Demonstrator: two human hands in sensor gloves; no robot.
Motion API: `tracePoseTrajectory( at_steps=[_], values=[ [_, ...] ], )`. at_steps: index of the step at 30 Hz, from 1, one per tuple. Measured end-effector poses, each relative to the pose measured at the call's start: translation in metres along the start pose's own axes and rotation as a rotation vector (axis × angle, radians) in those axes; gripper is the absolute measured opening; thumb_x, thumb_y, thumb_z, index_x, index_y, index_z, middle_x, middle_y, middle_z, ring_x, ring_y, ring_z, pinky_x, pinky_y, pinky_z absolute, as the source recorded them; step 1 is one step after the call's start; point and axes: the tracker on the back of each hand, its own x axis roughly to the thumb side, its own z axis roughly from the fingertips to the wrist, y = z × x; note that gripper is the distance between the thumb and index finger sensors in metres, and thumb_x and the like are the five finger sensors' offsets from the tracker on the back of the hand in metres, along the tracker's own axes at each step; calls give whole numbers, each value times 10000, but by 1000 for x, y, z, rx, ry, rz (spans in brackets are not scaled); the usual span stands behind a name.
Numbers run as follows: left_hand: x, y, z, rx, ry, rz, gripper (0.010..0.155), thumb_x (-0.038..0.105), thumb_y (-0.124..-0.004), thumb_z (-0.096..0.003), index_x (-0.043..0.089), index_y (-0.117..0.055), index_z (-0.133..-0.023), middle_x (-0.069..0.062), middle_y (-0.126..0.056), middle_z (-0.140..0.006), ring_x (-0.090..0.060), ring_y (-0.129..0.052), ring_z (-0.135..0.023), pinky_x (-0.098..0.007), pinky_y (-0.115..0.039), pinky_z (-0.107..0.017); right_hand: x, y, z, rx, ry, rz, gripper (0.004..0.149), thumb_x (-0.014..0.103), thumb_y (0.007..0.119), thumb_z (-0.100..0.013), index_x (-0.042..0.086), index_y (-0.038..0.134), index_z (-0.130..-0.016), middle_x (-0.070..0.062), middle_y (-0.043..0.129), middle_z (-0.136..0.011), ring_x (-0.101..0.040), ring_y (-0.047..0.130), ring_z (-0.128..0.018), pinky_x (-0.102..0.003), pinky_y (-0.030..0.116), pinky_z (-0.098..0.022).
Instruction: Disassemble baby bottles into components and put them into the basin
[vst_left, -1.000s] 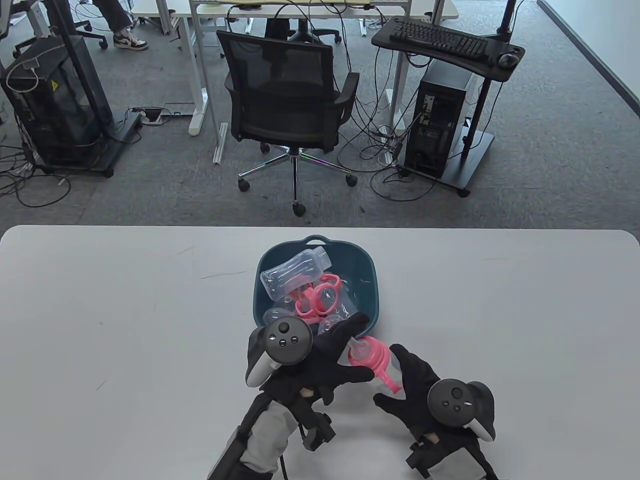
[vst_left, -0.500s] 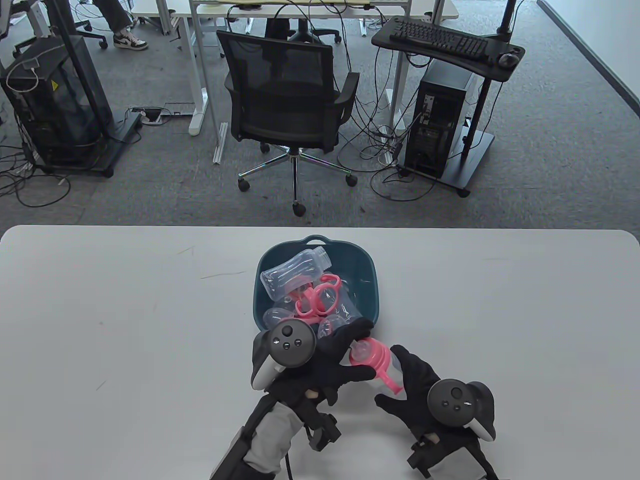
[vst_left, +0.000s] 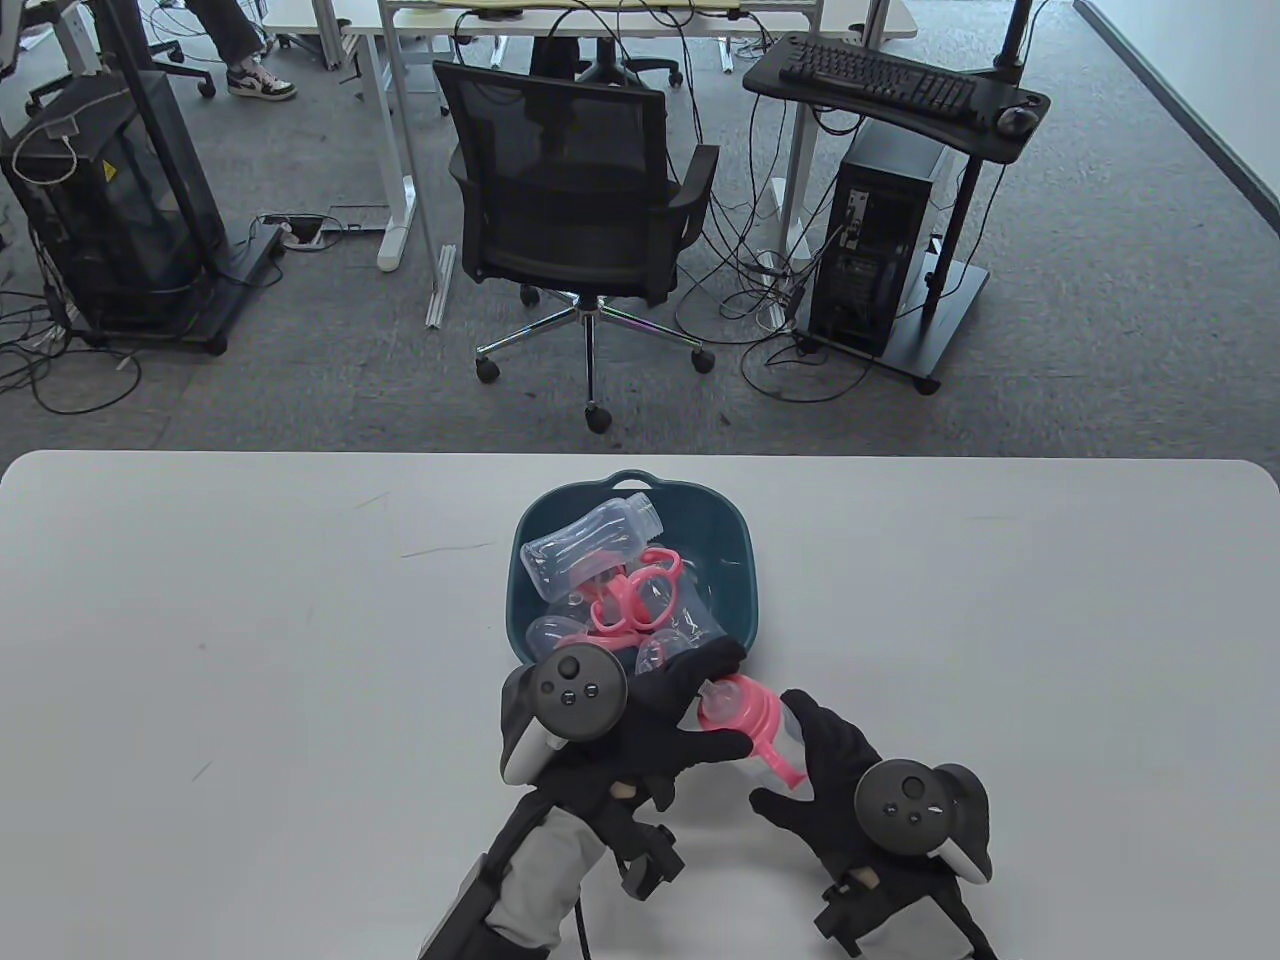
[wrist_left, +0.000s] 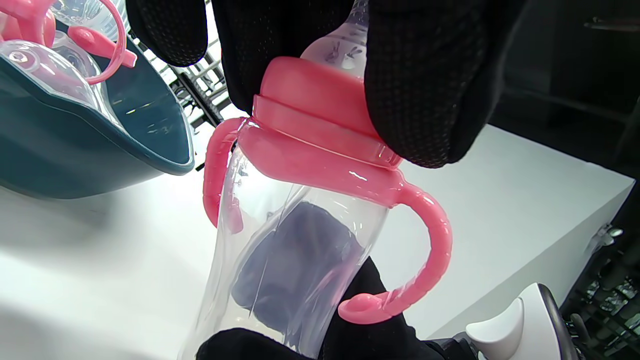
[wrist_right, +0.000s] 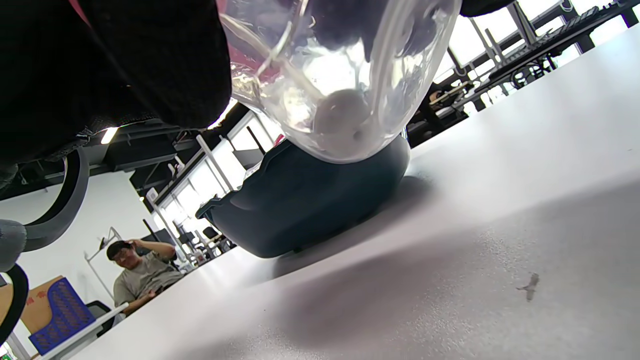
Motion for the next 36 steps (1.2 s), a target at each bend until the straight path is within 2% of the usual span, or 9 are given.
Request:
tracePoseTrajectory(
  at_steps=[7, 10, 22, 30, 36],
  values=[
    [0, 0, 0, 6, 2, -12, 782, 461, -944, -394, 345, -546, -1057, -7, -633, -1060, -302, -787, -976, -529, -540, -762, 1, 0, 0, -2, -4, 8, 935, 391, 900, -480, 90, 273, -1105, -191, 487, -1075, -456, 568, -958, -698, 451, -672],
    [-2, 0, 1, 19, 13, -29, 782, 493, -936, -388, 343, -554, -1054, -2, -645, -1049, -296, -799, -960, -527, -539, -764, 2, 0, 0, -6, -7, 61, 935, 405, 892, -482, 88, 271, -1105, -185, 491, -1075, -449, 577, -957, -693, 462, -672],
    [1, -3, 3, 92, 48, -98, 818, 628, -872, -383, 354, -525, -1071, 15, -659, -1011, -296, -796, -930, -546, -547, -744, 2, 1, 0, -7, 2, 24, 934, 409, 896, -480, 94, 277, -1105, -181, 495, -1074, -444, 579, -955, -690, 464, -671],
    [1, 2, 2, 26, 50, -45, 813, 619, -855, -404, 352, -508, -1089, 1, -636, -1047, -310, -780, -963, -555, -541, -745, 0, -4, -1, -21, 15, 11, 934, 409, 899, -480, 107, 277, -1107, -170, 492, -1081, -439, 571, -964, -687, 462, -676],
    [-1, 9, 2, -42, 37, 21, 755, 495, -875, -445, 358, -505, -1089, -1, -619, -1064, -303, -773, -984, -561, -539, -747, 0, -8, 0, -36, 14, 2, 935, 406, 902, -478, 112, 276, -1107, -169, 489, -1082, -437, 567, -967, -688, 458, -677]
  ],
)
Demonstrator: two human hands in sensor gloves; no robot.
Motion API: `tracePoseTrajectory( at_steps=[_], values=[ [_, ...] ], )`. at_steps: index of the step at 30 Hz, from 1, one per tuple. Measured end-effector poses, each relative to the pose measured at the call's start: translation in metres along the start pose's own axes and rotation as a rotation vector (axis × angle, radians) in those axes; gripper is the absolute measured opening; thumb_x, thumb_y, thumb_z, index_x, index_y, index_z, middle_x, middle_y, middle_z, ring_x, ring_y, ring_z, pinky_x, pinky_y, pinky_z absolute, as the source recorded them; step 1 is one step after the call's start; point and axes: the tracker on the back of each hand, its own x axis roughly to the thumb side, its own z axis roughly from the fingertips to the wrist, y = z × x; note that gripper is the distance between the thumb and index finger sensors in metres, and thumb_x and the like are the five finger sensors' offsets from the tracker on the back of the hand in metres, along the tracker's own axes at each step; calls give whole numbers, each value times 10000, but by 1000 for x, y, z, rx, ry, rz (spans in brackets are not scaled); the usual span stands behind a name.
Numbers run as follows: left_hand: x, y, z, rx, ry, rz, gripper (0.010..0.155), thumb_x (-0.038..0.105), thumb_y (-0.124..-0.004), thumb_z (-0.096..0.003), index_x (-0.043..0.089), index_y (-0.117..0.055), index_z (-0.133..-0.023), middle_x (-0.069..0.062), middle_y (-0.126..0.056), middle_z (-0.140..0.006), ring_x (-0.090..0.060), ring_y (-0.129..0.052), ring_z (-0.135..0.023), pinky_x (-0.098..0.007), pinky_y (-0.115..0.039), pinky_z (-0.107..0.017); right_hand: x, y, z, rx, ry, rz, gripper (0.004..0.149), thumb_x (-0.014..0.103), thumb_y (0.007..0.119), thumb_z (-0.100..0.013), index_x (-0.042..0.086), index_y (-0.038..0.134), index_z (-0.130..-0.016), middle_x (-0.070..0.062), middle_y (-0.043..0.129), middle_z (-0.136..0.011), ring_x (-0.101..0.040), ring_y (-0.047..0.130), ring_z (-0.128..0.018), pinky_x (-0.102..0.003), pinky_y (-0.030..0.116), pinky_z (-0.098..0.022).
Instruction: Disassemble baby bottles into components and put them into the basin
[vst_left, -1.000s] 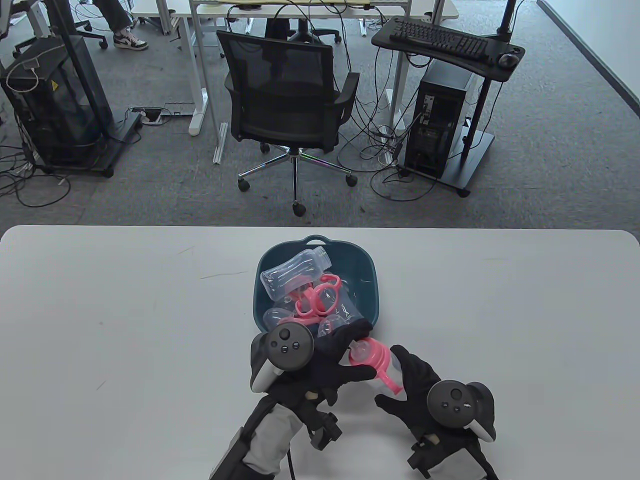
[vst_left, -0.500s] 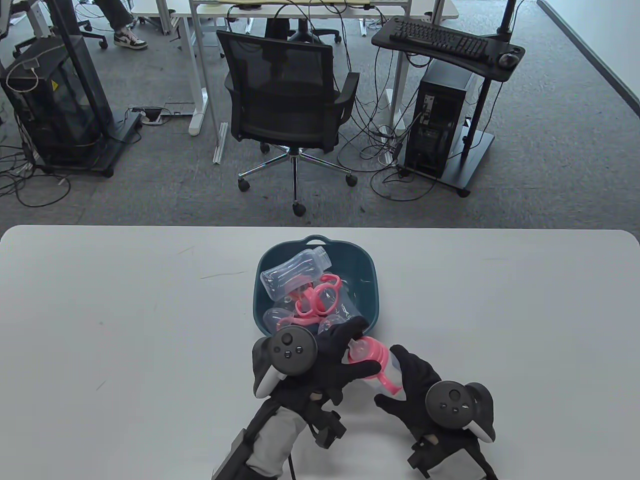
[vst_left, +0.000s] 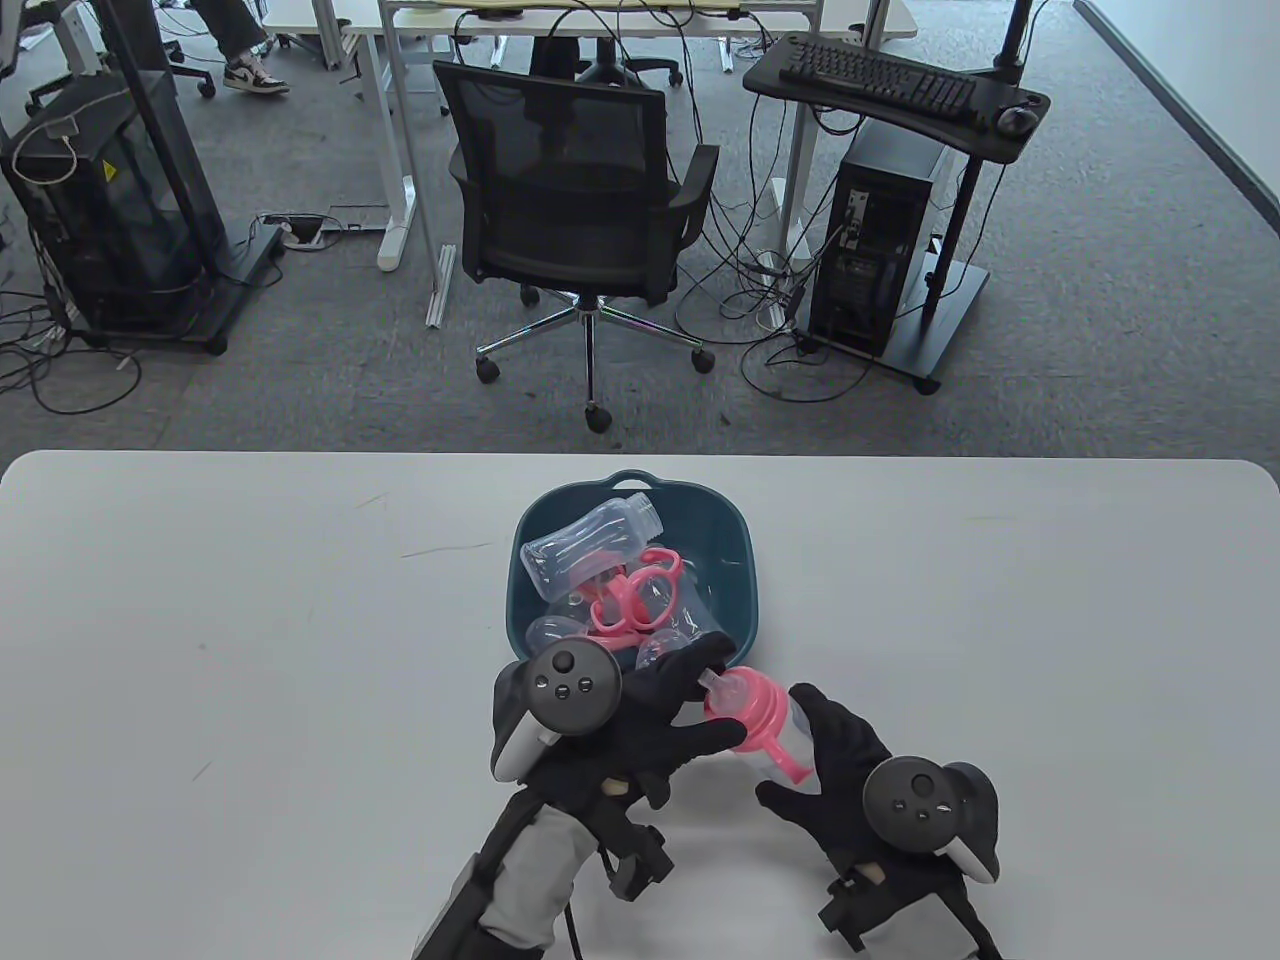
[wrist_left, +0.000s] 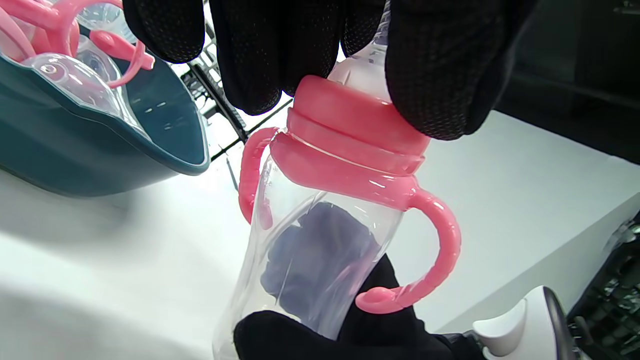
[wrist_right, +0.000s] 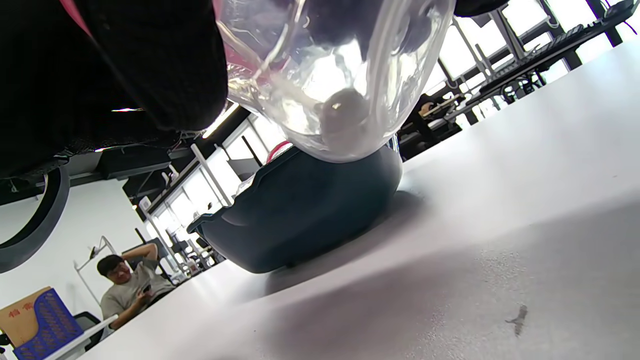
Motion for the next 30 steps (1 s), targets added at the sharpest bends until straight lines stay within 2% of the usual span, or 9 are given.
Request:
tracePoseTrajectory(
  at_steps=[5, 8, 15, 19, 24, 27, 30],
  values=[
    [0, 4, 1, -39, 2, 22, 733, 453, -881, -455, 358, -519, -1085, -1, -622, -1065, -301, -779, -985, -569, -539, -748, -1, -4, 1, -19, 3, -17, 933, 407, 900, -480, 109, 276, -1106, -171, 488, -1080, -440, 569, -964, -688, 461, -675],
    [0, 2, 0, -19, 10, -9, 721, 436, -880, -459, 361, -521, -1080, 10, -626, -1057, -293, -781, -980, -567, -544, -745, -2, -3, 1, -16, 2, -18, 934, 405, 900, -479, 103, 276, -1105, -175, 490, -1078, -443, 571, -961, -691, 461, -672],
    [-4, -5, -2, -15, 5, 10, 767, 547, -847, -443, 358, -488, -1094, 10, -616, -1066, -306, -765, -989, -561, -538, -745, 0, -2, 1, -15, -6, -15, 934, 406, 897, -482, 98, 274, -1106, -178, 490, -1077, -444, 572, -961, -691, 462, -673],
    [-5, -8, -2, 0, 2, 23, 817, 582, -839, -433, 360, -433, -1107, 5, -545, -1105, -322, -695, -1037, -565, -509, -754, 1, -1, 1, -11, -7, -12, 938, 408, 896, -480, 98, 270, -1107, -177, 488, -1079, -443, 571, -963, -691, 461, -674],
    [-8, -17, -3, 29, -12, 131, 911, 593, -836, -433, 361, -280, -1116, -3, -328, -1162, -349, -488, -1123, -581, -381, -780, 3, 1, 1, -3, -13, 3, 937, 410, 895, -480, 100, 271, -1107, -175, 487, -1080, -441, 572, -963, -690, 462, -674],
    [-8, -22, -3, 64, -19, 207, 921, 568, -845, -439, 355, -253, -1111, -5, -293, -1161, -359, -396, -1138, -581, -335, -780, 4, 3, 1, 7, -14, -14, 937, 413, 892, -482, 97, 269, -1107, -177, 486, -1079, -444, 571, -962, -689, 463, -674],
    [-7, -23, -2, 73, -24, 219, 918, 553, -850, -440, 351, -257, -1112, -6, -322, -1158, -354, -411, -1139, -584, -351, -778, 5, 4, 0, 9, -13, -18, 937, 414, 893, -481, 97, 271, -1106, -178, 488, -1078, -441, 576, -961, -689, 465, -673]
  ],
)
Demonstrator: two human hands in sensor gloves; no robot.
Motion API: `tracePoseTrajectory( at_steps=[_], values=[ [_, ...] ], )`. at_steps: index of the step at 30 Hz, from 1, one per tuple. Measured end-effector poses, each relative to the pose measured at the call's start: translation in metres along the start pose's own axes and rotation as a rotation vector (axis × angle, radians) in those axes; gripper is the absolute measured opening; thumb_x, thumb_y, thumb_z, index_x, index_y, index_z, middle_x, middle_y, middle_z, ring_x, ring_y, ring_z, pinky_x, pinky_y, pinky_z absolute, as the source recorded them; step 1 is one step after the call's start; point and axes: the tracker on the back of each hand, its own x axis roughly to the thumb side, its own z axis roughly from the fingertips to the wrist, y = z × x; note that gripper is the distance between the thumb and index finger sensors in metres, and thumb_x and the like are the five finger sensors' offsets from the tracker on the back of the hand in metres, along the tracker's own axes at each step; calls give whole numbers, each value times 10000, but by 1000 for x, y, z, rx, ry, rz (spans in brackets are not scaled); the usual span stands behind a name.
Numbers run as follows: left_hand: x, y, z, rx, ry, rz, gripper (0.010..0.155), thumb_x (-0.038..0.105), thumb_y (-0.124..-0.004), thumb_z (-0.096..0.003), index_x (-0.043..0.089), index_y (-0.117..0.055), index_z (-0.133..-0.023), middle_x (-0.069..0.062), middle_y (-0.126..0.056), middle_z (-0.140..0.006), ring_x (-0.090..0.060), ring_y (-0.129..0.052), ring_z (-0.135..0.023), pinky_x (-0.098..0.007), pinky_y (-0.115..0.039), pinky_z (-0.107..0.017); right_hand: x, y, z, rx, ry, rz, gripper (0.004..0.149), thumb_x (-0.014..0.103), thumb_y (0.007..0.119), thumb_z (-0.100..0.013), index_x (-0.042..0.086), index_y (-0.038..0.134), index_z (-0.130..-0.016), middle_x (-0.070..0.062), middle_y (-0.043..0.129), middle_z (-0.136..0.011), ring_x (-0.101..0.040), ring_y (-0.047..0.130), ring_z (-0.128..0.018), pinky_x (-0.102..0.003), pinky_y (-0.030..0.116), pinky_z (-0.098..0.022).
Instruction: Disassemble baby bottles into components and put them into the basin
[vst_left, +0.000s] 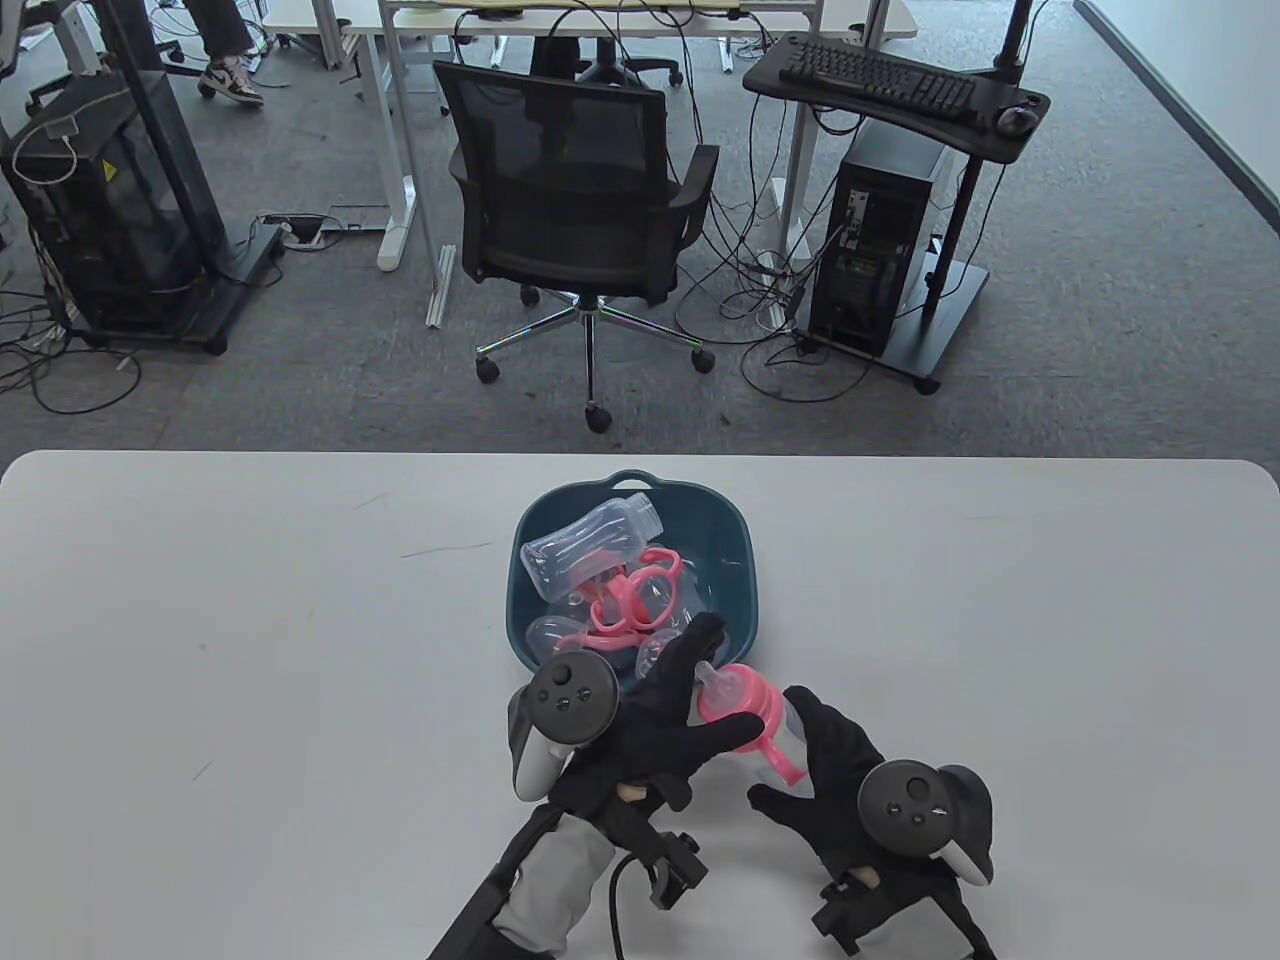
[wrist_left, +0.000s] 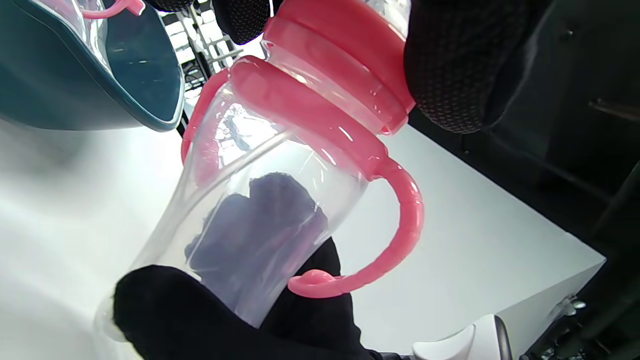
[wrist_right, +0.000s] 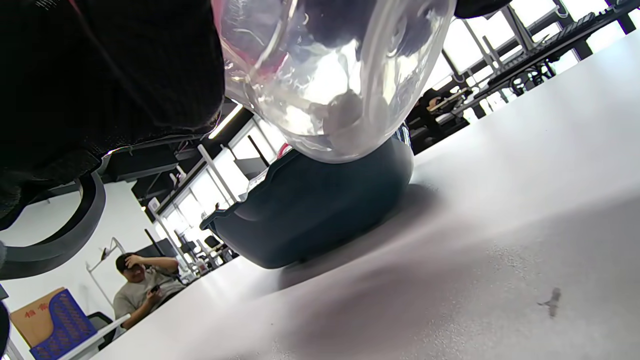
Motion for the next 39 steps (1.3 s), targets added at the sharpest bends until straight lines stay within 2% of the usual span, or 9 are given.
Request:
tracePoseTrajectory(
  at_steps=[4, 16, 21, 24, 29, 37, 39],
  values=[
    [-1, 0, -2, -19, -19, 47, 883, 536, -863, -437, 352, -320, -1109, 12, -455, -1122, -339, -485, -1121, -588, -359, -775, -1, -1, -1, -2, 7, -6, 936, 414, 893, -482, 104, 269, -1107, -172, 486, -1082, -439, 571, -965, -687, 463, -677],
    [0, 10, -1, -139, 13, 79, 836, 508, -857, -454, 361, -369, -1116, -3, -437, -1140, -346, -488, -1128, -601, -338, -778, -5, -9, 0, -36, 18, -2, 936, 407, 898, -478, 112, 271, -1107, -168, 483, -1083, -437, 567, -968, -688, 461, -676],
    [-1, 16, -1, -128, 24, 77, 754, 434, -851, -482, 360, -430, -1103, 2, -507, -1117, -336, -554, -1107, -599, -373, -775, -6, -10, 0, -37, 19, -13, 936, 406, 898, -479, 111, 270, -1106, -170, 482, -1082, -439, 564, -968, -689, 459, -676],
    [-1, 15, -1, -106, 29, 58, 746, 445, -845, -484, 357, -436, -1102, 4, -519, -1107, -333, -571, -1096, -592, -389, -773, -4, -9, 1, -31, 13, 11, 937, 407, 898, -478, 109, 271, -1107, -171, 483, -1082, -441, 567, -966, -689, 461, -676],
    [-3, 13, -2, -89, 33, 41, 790, 511, -843, -464, 358, -411, -1108, 4, -514, -1107, -339, -548, -1102, -586, -383, -774, -3, -7, 1, -23, 7, 19, 936, 410, 897, -479, 103, 274, -1107, -174, 489, -1080, -442, 572, -963, -690, 467, -673],
    [-6, 7, -2, -64, 1, 125, 899, 552, -853, -443, 359, -289, -1115, 11, -388, -1160, -349, -502, -1124, -589, -383, -773, 1, -3, 0, -2, -8, 28, 937, 409, 899, -478, 102, 278, -1108, -174, 491, -1080, -441, 574, -962, -691, 463, -674],
    [-7, 6, -2, -55, -8, 158, 887, 540, -860, -442, 353, -312, -1114, 11, -438, -1148, -341, -529, -1116, -588, -393, -770, 2, -3, 0, 1, -8, 27, 935, 410, 898, -479, 102, 279, -1108, -174, 491, -1079, -441, 575, -961, -691, 465, -673]
  ],
)
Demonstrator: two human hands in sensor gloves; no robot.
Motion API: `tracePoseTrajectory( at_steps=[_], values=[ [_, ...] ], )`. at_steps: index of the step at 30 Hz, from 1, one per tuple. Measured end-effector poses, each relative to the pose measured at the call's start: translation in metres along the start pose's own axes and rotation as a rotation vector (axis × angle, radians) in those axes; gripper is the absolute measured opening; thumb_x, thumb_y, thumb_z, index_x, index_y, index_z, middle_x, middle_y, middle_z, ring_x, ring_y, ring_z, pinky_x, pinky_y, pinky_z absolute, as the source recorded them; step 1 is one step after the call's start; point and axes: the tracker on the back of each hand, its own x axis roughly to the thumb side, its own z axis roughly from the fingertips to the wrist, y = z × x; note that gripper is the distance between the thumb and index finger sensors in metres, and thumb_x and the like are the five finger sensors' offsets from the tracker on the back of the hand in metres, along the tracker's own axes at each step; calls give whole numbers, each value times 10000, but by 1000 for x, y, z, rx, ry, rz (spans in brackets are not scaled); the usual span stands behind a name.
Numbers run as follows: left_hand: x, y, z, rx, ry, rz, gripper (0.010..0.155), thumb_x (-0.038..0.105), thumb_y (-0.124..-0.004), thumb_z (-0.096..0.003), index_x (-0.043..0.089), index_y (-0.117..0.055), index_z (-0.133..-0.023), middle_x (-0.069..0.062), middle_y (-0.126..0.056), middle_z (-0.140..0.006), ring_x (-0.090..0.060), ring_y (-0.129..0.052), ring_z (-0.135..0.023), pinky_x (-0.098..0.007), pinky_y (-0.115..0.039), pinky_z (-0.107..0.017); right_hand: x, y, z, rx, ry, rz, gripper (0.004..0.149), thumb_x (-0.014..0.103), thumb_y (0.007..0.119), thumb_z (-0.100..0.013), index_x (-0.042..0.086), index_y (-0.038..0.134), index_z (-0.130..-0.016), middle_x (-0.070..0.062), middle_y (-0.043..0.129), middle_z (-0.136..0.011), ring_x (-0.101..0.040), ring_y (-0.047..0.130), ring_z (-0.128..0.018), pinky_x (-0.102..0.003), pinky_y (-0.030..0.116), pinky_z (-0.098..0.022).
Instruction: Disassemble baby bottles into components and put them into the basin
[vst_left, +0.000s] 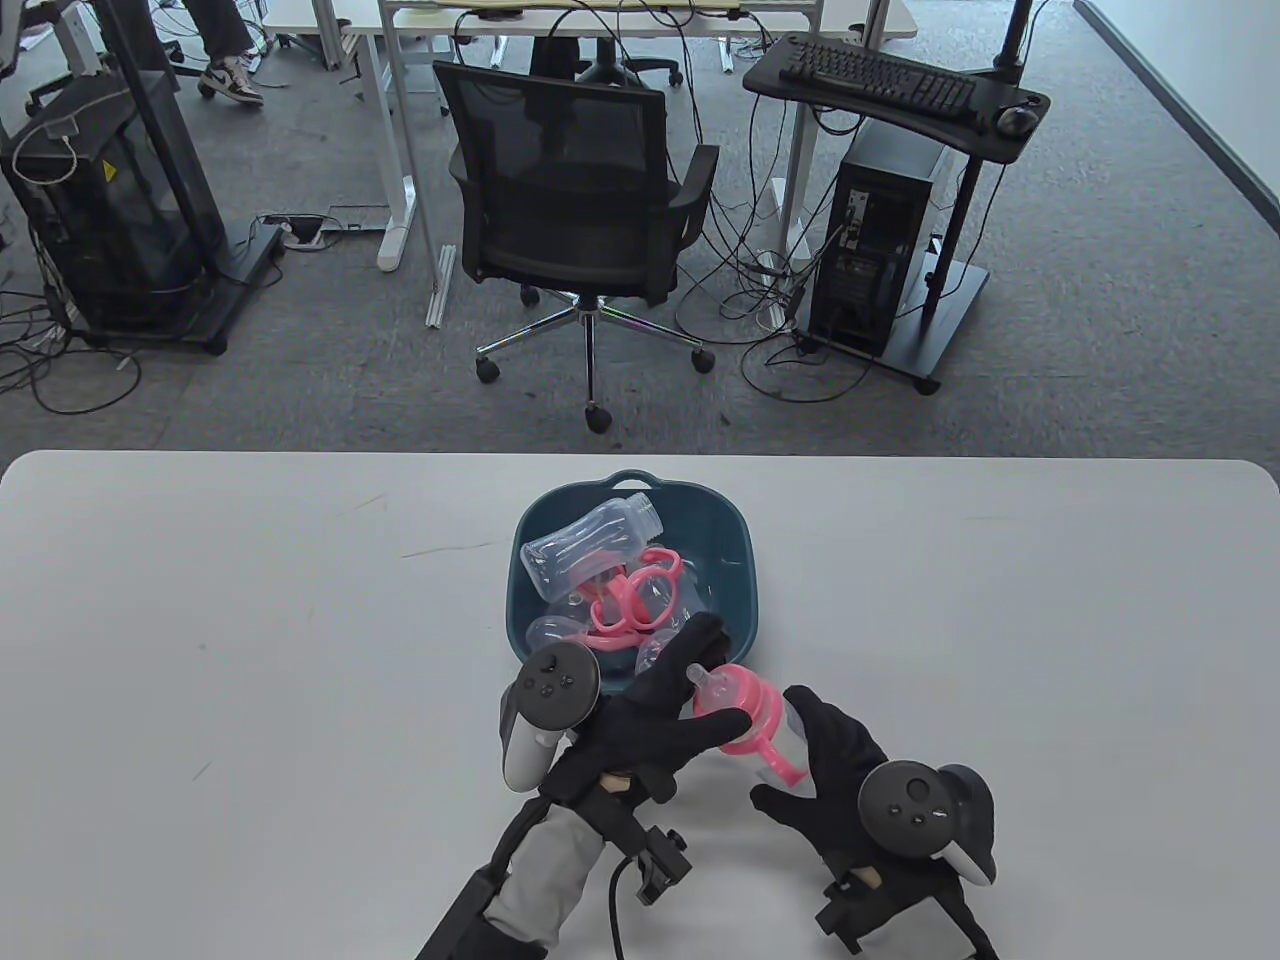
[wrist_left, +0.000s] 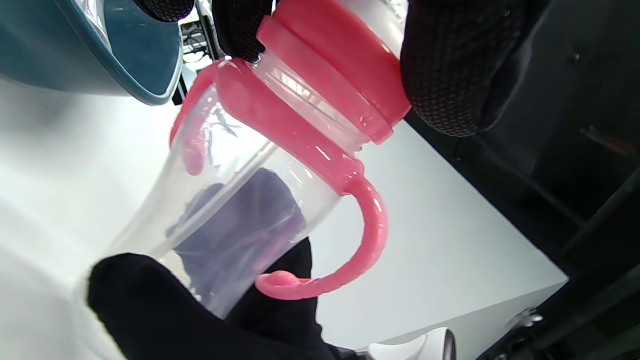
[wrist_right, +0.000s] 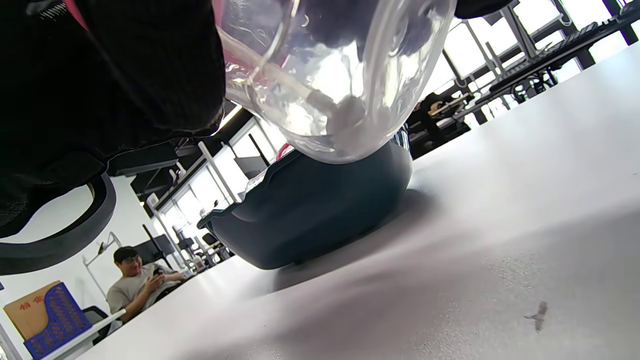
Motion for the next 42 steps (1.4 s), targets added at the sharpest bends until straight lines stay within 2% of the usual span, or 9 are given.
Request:
tracePoseTrajectory(
  at_steps=[4, 8, 17, 27, 42],
  values=[
    [1, -1, 0, 6, 2, 7, 864, 544, -849, -446, 350, -335, -1113, 18, -493, -1131, -325, -545, -1113, -587, -357, -773, -1, 0, 0, -2, 3, -12, 935, 410, 900, -477, 105, 281, -1108, -174, 493, -1079, -442, 575, -961, -691, 465, -673],
    [2, -1, 0, -40, 19, -6, 897, 553, -858, -441, 350, -306, -1119, 12, -453, -1147, -336, -496, -1129, -595, -312, -776, -2, -1, 0, -4, 10, -19, 933, 409, 902, -475, 108, 286, -1108, -173, 496, -1079, -440, 577, -961, -691, 467, -672],
    [4, 1, -1, -86, 57, -83, 929, 426, -912, -447, 342, -269, -1112, 10, -428, -1146, -326, -495, -1133, -602, -320, -780, -3, -3, 0, -1, 15, 0, 928, 405, 905, -474, 111, 294, -1109, -173, 500, -1078, -440, 579, -961, -692, 469, -670],
    [12, 2, 2, 11, 2, -93, 882, 471, -891, -445, 359, -320, -1108, 18, -463, -1122, -320, -500, -1120, -591, -302, -785, -2, -3, 0, -1, 10, -20, 933, 412, 901, -476, 102, 290, -1109, -179, 501, -1076, -443, 582, -956, -691, 470, -669],
    [45, 15, 14, 126, -125, -85, 870, 470, -890, -445, 371, -332, -1106, 30, -467, -1125, -307, -485, -1131, -590, -286, -789, 0, 1, 0, 16, 0, -34, 934, 418, 900, -475, 99, 294, -1109, -181, 505, -1074, -444, 589, -953, -690, 478, -666]
  ],
)
